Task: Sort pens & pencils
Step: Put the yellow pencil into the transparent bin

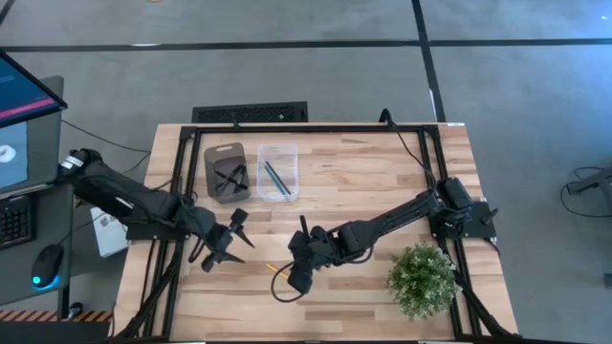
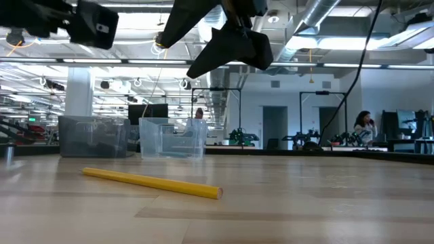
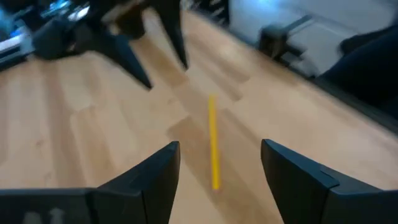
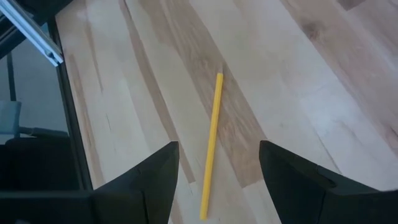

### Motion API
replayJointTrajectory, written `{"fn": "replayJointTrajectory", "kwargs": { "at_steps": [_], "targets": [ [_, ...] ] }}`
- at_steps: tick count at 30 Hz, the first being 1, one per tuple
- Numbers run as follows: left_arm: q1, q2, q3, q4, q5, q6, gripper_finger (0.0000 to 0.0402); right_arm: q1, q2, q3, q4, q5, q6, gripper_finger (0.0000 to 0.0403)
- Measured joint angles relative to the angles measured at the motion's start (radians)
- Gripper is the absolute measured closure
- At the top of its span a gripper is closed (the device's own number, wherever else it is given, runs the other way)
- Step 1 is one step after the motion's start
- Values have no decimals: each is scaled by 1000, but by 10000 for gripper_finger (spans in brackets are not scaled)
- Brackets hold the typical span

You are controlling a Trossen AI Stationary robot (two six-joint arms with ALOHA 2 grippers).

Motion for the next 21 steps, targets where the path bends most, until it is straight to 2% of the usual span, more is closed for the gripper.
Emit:
{"fn": "replayJointTrajectory", "kwargs": {
  "at_steps": [3, 9, 16, 21],
  "targets": [
    [-32, 54, 0, 11, -93, -10, 185, -8, 0, 0, 0, 0, 0, 159],
    [-54, 153, 0, 95, -96, -17, 186, -15, 0, 0, -1, 0, -34, 159],
    [-49, 250, 4, 117, -132, -50, 186, -18, 0, 0, 0, -3, -33, 159],
    [-49, 359, 83, 109, -140, -60, 186, -18, 0, 0, -2, -3, -34, 159]
  ]
}}
